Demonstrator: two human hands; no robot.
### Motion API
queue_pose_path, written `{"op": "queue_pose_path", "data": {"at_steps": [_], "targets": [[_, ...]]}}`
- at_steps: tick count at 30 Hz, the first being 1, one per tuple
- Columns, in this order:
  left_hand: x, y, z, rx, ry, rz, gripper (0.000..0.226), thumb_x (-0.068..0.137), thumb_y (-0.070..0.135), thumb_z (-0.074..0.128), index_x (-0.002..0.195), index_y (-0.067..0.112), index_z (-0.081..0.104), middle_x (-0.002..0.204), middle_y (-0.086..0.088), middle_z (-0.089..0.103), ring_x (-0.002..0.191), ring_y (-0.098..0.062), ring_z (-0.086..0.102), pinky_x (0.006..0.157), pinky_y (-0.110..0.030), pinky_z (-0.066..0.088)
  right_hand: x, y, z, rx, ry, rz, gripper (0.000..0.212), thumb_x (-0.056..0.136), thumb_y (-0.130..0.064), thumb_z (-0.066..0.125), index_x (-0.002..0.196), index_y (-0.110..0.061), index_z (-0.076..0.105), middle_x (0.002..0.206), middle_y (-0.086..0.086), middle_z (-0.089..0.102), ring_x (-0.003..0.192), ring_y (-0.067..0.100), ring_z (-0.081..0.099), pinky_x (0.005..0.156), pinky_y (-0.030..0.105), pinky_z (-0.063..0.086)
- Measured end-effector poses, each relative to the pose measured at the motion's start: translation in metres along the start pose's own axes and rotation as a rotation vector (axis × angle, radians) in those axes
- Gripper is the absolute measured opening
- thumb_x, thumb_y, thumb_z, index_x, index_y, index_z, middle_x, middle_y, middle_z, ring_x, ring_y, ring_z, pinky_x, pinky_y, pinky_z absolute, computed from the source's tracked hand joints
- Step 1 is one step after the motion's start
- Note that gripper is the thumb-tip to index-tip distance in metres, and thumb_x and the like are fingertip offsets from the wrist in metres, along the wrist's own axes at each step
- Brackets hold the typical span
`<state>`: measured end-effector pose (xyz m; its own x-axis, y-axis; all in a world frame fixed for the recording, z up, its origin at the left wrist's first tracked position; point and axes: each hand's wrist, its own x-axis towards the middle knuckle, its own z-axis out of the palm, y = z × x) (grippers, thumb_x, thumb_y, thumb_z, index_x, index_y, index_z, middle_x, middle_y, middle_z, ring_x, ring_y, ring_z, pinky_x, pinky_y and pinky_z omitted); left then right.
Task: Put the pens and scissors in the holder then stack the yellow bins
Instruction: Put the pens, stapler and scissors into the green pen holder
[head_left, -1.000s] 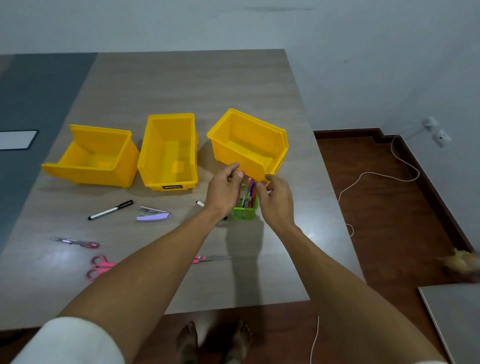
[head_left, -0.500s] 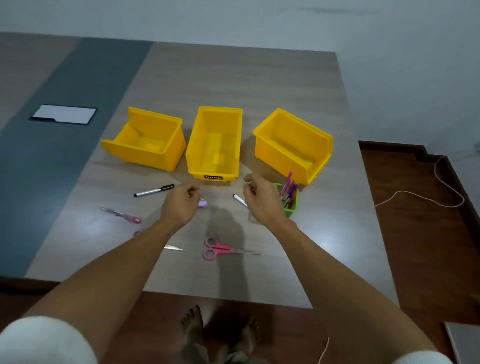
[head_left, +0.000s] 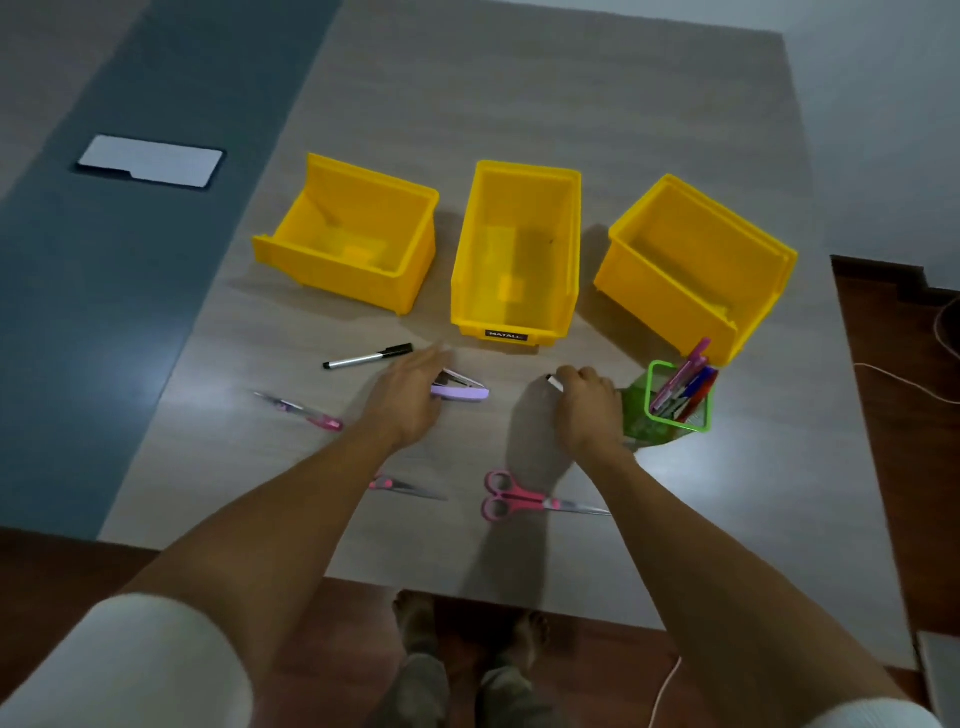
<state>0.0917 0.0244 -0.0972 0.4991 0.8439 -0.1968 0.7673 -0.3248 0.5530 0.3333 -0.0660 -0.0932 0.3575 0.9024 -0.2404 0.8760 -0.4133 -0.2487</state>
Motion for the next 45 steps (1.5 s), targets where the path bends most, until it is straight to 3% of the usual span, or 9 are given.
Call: {"op": "queue_pose_path", "data": {"at_steps": [6, 11, 13, 16, 20, 26, 37, 42, 45], "targets": [[0.003, -0.009, -0.001, -0.009, -0.007, 0.064, 0.047, 0.076, 0.003, 0.067, 0.123, 0.006, 0.067, 0.115, -0.015, 0.065, 0.107, -0.037, 0.061, 0.091, -0.038, 0.046, 0.0, -0.013, 0.01, 0.033, 0.049, 0.002, 0.035, 0.094, -0.011, 0.055, 0.128, -0.011, 0.061, 0.121, 0.022, 0.059, 0.109, 0.045, 0.057, 0.088, 0.046, 0.045], [-0.012, -0.008, -0.03, -0.472, 0.15, -0.166, 0.04, 0.072, 0.012, 0.082, 0.11, 0.006, 0.073, 0.103, -0.004, 0.06, 0.074, -0.002, 0.059, 0.07, -0.008, 0.047, 0.007, -0.068, 0.003, 0.296, 0.114, -0.148, 0.024, 0.092, -0.011, 0.059, 0.115, -0.01, 0.062, 0.121, 0.02, 0.057, 0.109, 0.043, 0.055, 0.079, 0.048, 0.052], [-0.021, -0.014, -0.049, -0.658, 0.273, -0.301, 0.04, 0.069, 0.02, 0.079, 0.107, 0.01, 0.074, 0.094, -0.001, 0.069, 0.068, -0.003, 0.061, 0.066, -0.011, 0.049, 0.012, -0.098, 0.003, 0.325, 0.103, -0.189, 0.018, 0.094, -0.015, 0.06, 0.109, -0.007, 0.063, 0.115, 0.019, 0.059, 0.104, 0.042, 0.056, 0.075, 0.047, 0.05], [-0.033, -0.034, -0.079, -0.797, 0.392, -0.413, 0.031, 0.078, 0.025, 0.063, 0.107, 0.016, 0.066, 0.087, 0.0, 0.067, 0.07, -0.009, 0.06, 0.069, -0.03, 0.053, 0.016, -0.14, 0.004, 0.347, 0.056, -0.215, 0.019, 0.093, -0.022, 0.062, 0.105, -0.007, 0.063, 0.109, 0.018, 0.059, 0.098, 0.039, 0.057, 0.073, 0.045, 0.048], [-0.046, -0.072, -0.099, -0.709, 0.515, -0.542, 0.024, 0.092, 0.025, 0.042, 0.096, 0.006, 0.056, 0.094, -0.02, 0.064, 0.077, -0.02, 0.061, 0.073, -0.033, 0.053, 0.025, -0.194, 0.014, 0.308, -0.072, -0.258, 0.019, 0.089, -0.02, 0.064, 0.104, -0.009, 0.067, 0.107, 0.017, 0.057, 0.096, 0.04, 0.058, 0.075, 0.045, 0.049], [-0.06, -0.114, -0.098, -0.508, 0.436, -0.919, 0.053, 0.082, 0.03, 0.072, 0.121, 0.008, 0.044, 0.115, -0.018, 0.051, 0.089, -0.035, 0.054, 0.075, -0.035, 0.045, 0.041, -0.24, 0.047, 0.132, -0.205, -0.41, 0.039, 0.094, -0.015, 0.064, 0.133, -0.013, 0.063, 0.125, 0.021, 0.049, 0.106, 0.045, 0.059, 0.086, 0.045, 0.05], [-0.043, -0.113, -0.088, -0.648, 0.482, -0.981, 0.048, 0.079, 0.014, 0.075, 0.12, 0.004, 0.05, 0.115, -0.019, 0.063, 0.098, -0.036, 0.065, 0.077, -0.034, 0.051, 0.043, -0.237, 0.052, 0.079, -0.203, -0.347, 0.019, 0.093, -0.009, 0.057, 0.11, -0.013, 0.062, 0.112, 0.016, 0.055, 0.096, 0.043, 0.06, 0.077, 0.048, 0.053], [-0.032, -0.086, -0.098, -0.727, 0.486, -0.749, 0.023, 0.079, 0.016, 0.071, 0.1, 0.008, 0.066, 0.091, -0.005, 0.069, 0.08, -0.026, 0.064, 0.07, -0.027, 0.044, 0.031, -0.213, 0.011, 0.454, -0.084, -0.212, 0.026, 0.097, -0.009, 0.057, 0.121, -0.014, 0.065, 0.115, 0.012, 0.068, 0.101, 0.035, 0.063, 0.077, 0.039, 0.049], [-0.019, -0.052, -0.104, -0.712, 0.461, -0.568, 0.01, 0.084, 0.015, 0.067, 0.088, 0.006, 0.064, 0.081, -0.005, 0.063, 0.075, -0.025, 0.055, 0.065, -0.027, 0.038, 0.017, -0.191, -0.022, 0.637, -0.013, -0.174, 0.034, 0.101, -0.006, 0.051, 0.132, -0.015, 0.06, 0.112, 0.001, 0.063, 0.084, 0.021, 0.054, 0.066, 0.028, 0.041]]}}
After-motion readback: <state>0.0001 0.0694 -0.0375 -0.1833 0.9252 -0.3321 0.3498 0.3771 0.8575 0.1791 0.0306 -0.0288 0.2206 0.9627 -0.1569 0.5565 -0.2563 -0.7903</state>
